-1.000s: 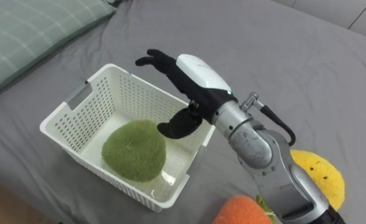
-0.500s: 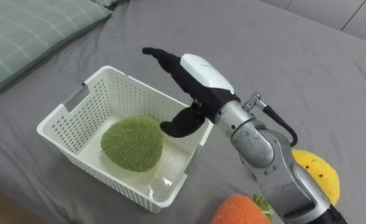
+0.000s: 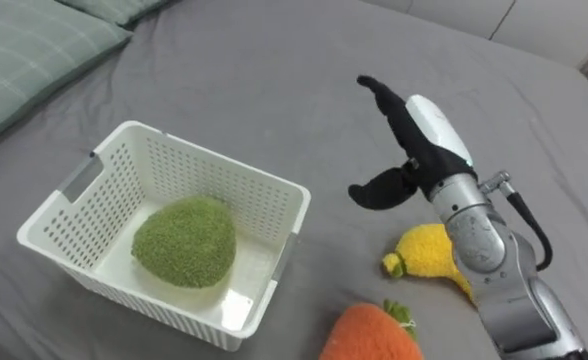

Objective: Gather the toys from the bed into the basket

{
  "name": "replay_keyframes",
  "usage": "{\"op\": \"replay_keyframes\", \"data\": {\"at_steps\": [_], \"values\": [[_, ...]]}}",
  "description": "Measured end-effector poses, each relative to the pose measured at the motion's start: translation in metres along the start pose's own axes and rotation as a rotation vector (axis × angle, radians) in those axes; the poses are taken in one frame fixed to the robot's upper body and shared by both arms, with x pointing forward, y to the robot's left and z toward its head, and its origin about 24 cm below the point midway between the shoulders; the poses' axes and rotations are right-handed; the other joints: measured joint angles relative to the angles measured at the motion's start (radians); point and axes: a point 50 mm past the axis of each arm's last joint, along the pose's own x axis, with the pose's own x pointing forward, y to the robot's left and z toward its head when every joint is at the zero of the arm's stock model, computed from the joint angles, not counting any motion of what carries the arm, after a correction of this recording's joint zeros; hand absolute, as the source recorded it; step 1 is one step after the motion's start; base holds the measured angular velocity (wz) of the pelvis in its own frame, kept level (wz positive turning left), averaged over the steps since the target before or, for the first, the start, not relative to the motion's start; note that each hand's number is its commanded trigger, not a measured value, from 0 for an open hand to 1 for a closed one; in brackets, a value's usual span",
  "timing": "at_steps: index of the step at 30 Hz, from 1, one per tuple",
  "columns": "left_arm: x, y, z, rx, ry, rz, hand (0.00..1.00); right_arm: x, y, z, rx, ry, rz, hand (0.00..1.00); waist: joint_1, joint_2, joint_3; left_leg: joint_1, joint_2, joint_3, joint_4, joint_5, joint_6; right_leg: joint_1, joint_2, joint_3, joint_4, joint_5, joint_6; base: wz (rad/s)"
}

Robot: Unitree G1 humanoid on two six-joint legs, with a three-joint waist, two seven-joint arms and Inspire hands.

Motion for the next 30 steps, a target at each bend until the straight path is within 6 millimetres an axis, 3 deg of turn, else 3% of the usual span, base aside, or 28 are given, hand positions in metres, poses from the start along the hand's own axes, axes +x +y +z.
{"op": "replay_keyframes", "data": {"at_steps": [8, 12, 15, 22, 27, 30], "values": [[0.0, 0.008, -0.011, -0.011, 0.036, 0.044, 0.0, -0.003, -0.009, -0.026, -0.041, 0.091, -0.063, 0.0, -0.028, -0.019, -0.0103, 0.016, 0.003, 0.012, -0.003, 0.0, 0.0, 0.01, 0.001, 0.009, -0.003, 0.001, 0.001, -0.03], [0.001, 0.015, -0.014, -0.018, 0.045, 0.063, 0.0, -0.005, -0.005, -0.048, -0.053, 0.176, -0.037, 0.0, -0.029, -0.043, -0.004, 0.013, 0.005, 0.015, -0.007, -0.001, 0.001, 0.008, 0.004, 0.015, -0.003, 0.002, 0.001, 0.0], [0.002, 0.018, -0.013, -0.018, 0.042, 0.068, 0.0, -0.008, -0.007, -0.063, -0.064, 0.226, -0.027, 0.0, -0.023, -0.057, -0.0073, -0.009, 0.006, 0.018, 0.004, -0.002, 0.002, -0.009, 0.004, 0.014, -0.003, 0.009, 0.001, 0.0], [0.003, 0.023, -0.011, -0.004, 0.034, 0.086, 0.0, -0.01, -0.005, -0.078, -0.077, 0.288, -0.043, 0.0, -0.023, -0.058, -0.0063, -0.051, 0.006, 0.018, 0.02, -0.003, 0.006, -0.042, -0.001, -0.003, -0.003, 0.016, 0.002, 0.02], [0.006, 0.032, -0.002, -0.008, 0.001, 0.113, 0.0, 0.006, -0.013, -0.085, -0.098, 0.332, -0.082, 0.0, -0.018, -0.062, -0.0053, -0.105, 0.006, 0.008, 0.037, -0.003, 0.007, -0.087, -0.001, -0.008, -0.002, 0.021, 0.0, 0.01], [0.007, 0.033, 0.007, -0.009, -0.03, 0.129, 0.0, 0.01, -0.014, -0.094, -0.108, 0.372, -0.09, 0.0, -0.005, -0.06, 0.0009, -0.127, 0.005, 0.005, 0.04, -0.003, 0.008, -0.103, -0.002, -0.018, -0.002, 0.023, 0.0, 0.06]]}}
